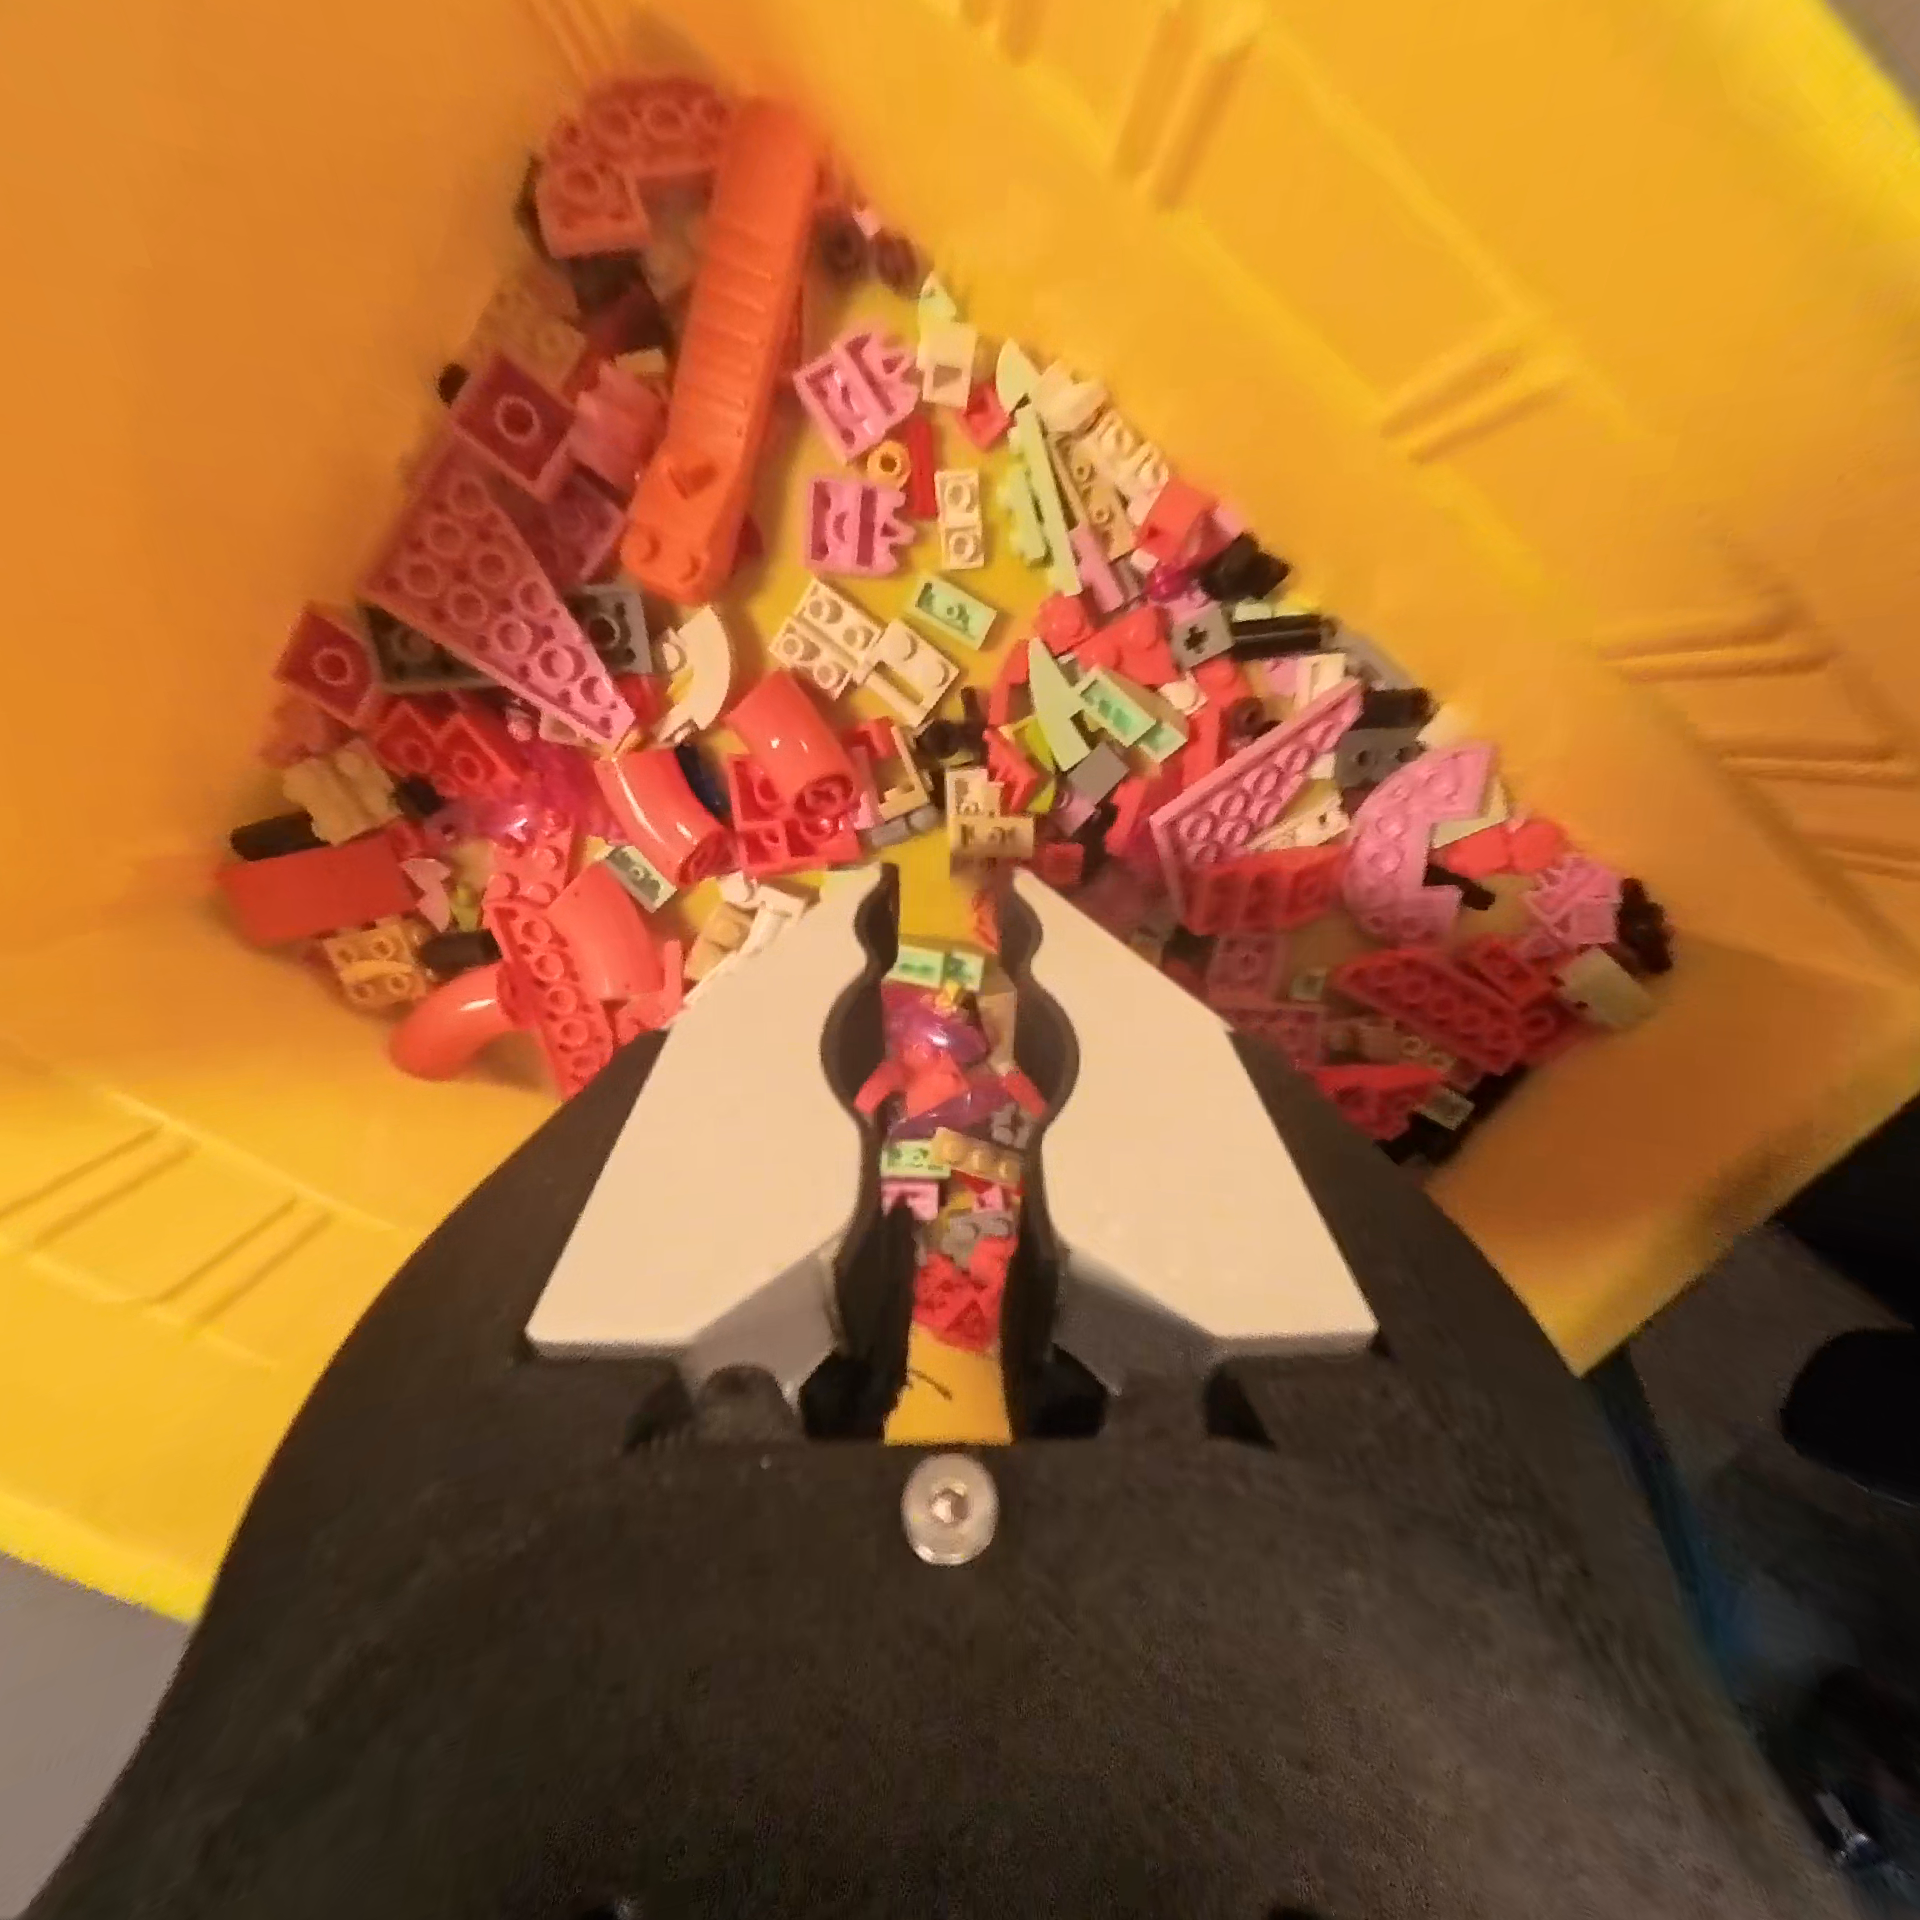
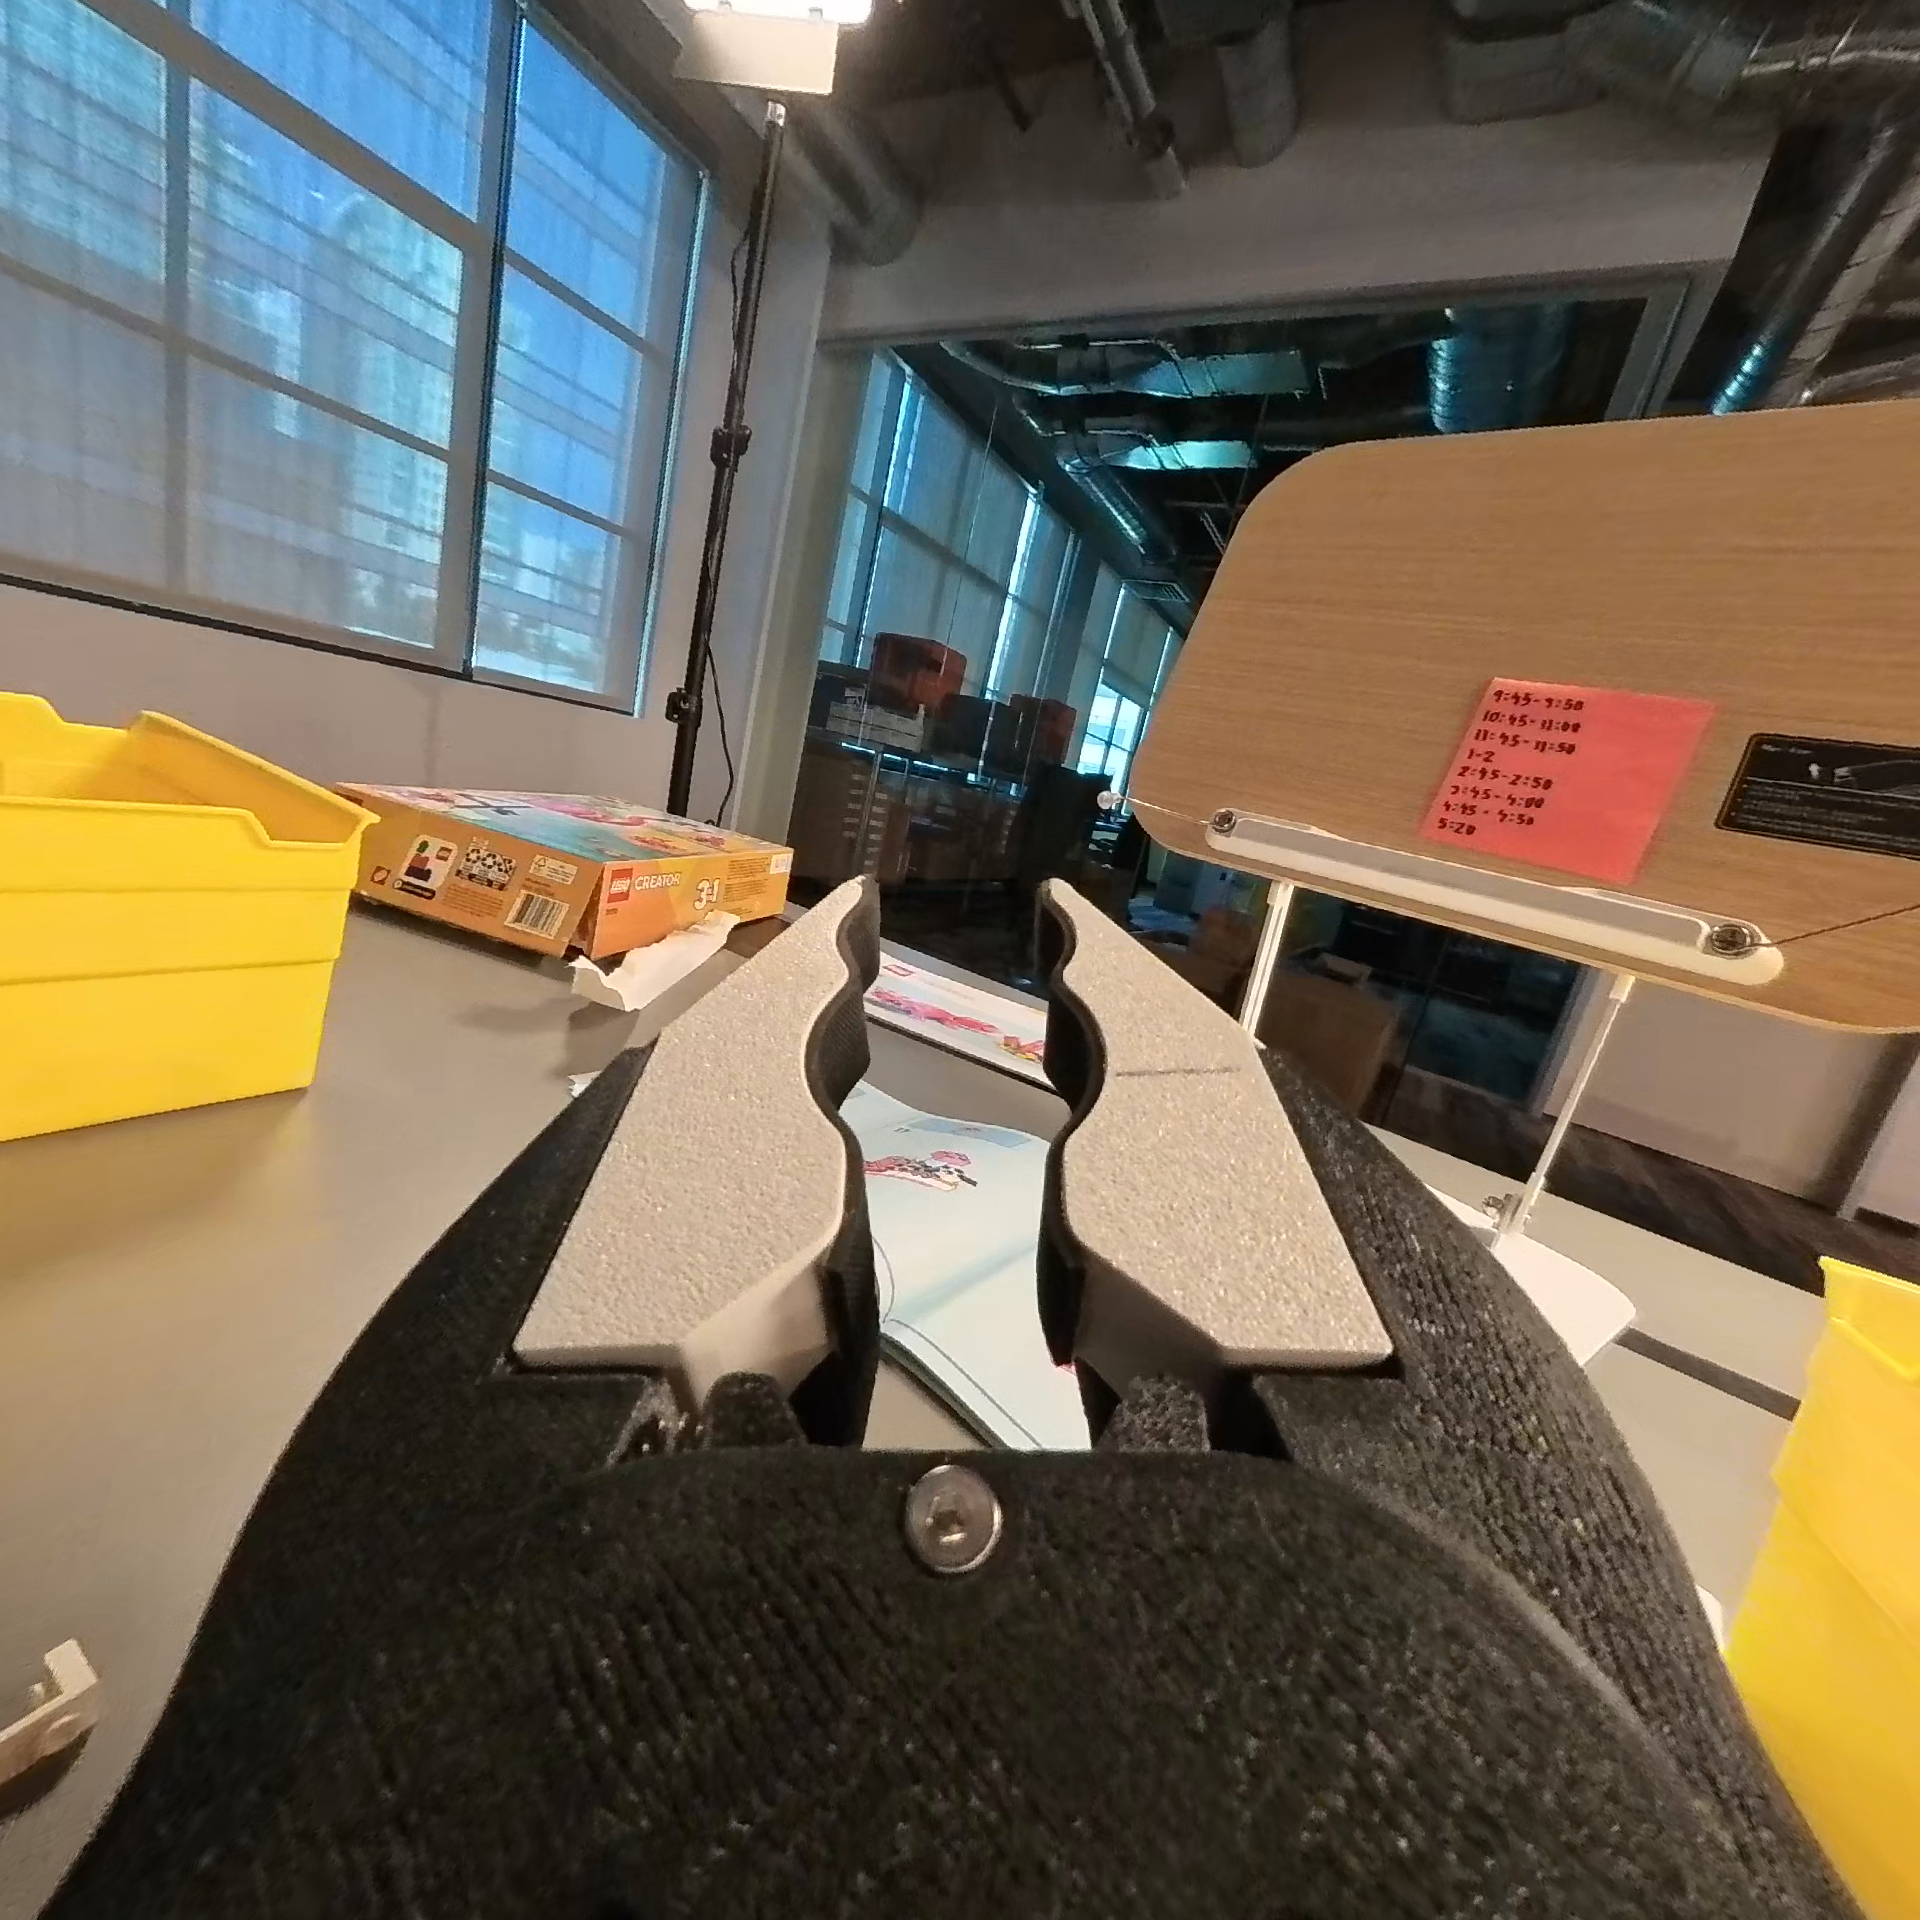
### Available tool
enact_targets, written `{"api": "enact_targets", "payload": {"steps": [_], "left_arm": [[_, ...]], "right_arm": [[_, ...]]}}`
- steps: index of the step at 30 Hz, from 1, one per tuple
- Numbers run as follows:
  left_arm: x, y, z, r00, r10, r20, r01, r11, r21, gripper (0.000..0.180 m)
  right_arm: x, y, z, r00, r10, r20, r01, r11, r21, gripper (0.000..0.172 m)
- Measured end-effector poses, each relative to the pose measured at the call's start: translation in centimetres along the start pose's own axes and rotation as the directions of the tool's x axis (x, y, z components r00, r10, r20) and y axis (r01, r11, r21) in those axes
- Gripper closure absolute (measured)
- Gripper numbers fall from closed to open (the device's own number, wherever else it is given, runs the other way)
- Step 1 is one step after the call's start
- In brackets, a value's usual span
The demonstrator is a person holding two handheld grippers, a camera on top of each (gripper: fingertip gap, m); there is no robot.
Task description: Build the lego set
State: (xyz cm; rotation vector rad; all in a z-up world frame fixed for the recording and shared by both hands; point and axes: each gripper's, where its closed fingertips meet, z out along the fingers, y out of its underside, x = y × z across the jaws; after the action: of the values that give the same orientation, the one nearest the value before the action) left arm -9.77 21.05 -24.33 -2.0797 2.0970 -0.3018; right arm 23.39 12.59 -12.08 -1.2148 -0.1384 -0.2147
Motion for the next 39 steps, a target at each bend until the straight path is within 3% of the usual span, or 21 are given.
{"api": "enact_targets", "payload": {"steps": [5, 13, 15, 19, 21, 23, 26, 30, 36, 39], "left_arm": [[1.1, -0.7, 0.8, 0.995, -0.040, -0.096, 0.044, 0.999, 0.033, 0.148], [0.3, 0.3, 1.6, 0.997, -0.029, -0.074, 0.027, 0.999, -0.032, 0.156], [-0.7, 0.3, 1.7, 0.999, -0.037, -0.027, 0.036, 0.999, -0.034, 0.164], [-2.7, -0.2, 0.9, 0.993, -0.057, 0.107, 0.057, 0.998, 0.008, 0.157], [-1.4, -1.1, 0.1, 0.998, -0.035, 0.045, 0.032, 0.996, 0.080, 0.143], [1.8, -2.0, -0.6, 0.995, 0.033, -0.094, -0.018, 0.987, 0.159, 0.136], [4.8, -1.8, -0.3, 0.977, 0.166, -0.136, -0.147, 0.979, 0.139, 0.135], [5.0, -0.9, 1.5, 0.962, 0.262, -0.074, -0.259, 0.965, 0.047, 0.144], [4.5, -0.9, 1.3, 0.968, 0.235, -0.087, -0.234, 0.972, 0.015, 0.169], [2.9, -0.9, 0.4, 0.971, 0.238, 0.003, -0.238, 0.971, 0.020, 0.171]], "right_arm": [[0.3, 0.0, 0.0, 1.000, 0.016, -0.011, -0.016, 1.000, -0.001, 0.144], [0.7, 0.2, -0.1, 0.999, 0.022, -0.028, -0.022, 1.000, -0.008, 0.144], [0.9, 0.2, -0.1, 0.999, 0.026, -0.036, -0.026, 1.000, -0.010, 0.144], [1.1, 0.2, -0.2, 0.999, 0.031, -0.043, -0.032, 0.999, -0.011, 0.144], [1.1, 0.2, -0.3, 0.999, 0.029, -0.044, -0.030, 0.999, -0.011, 0.144], [1.0, 0.2, -0.2, 0.999, 0.027, -0.042, -0.028, 1.000, -0.013, 0.144], [1.0, 0.2, -0.2, 0.999, 0.020, -0.044, -0.021, 1.000, -0.015, 0.144], [1.3, 0.4, -0.3, 0.998, 0.015, -0.063, -0.016, 1.000, -0.022, 0.144], [1.0, 0.5, -0.2, 0.991, -0.098, -0.095, 0.094, 0.994, -0.054, 0.144], [1.7, 0.6, -0.4, 0.987, -0.094, -0.133, 0.086, 0.994, -0.065, 0.144]]}}
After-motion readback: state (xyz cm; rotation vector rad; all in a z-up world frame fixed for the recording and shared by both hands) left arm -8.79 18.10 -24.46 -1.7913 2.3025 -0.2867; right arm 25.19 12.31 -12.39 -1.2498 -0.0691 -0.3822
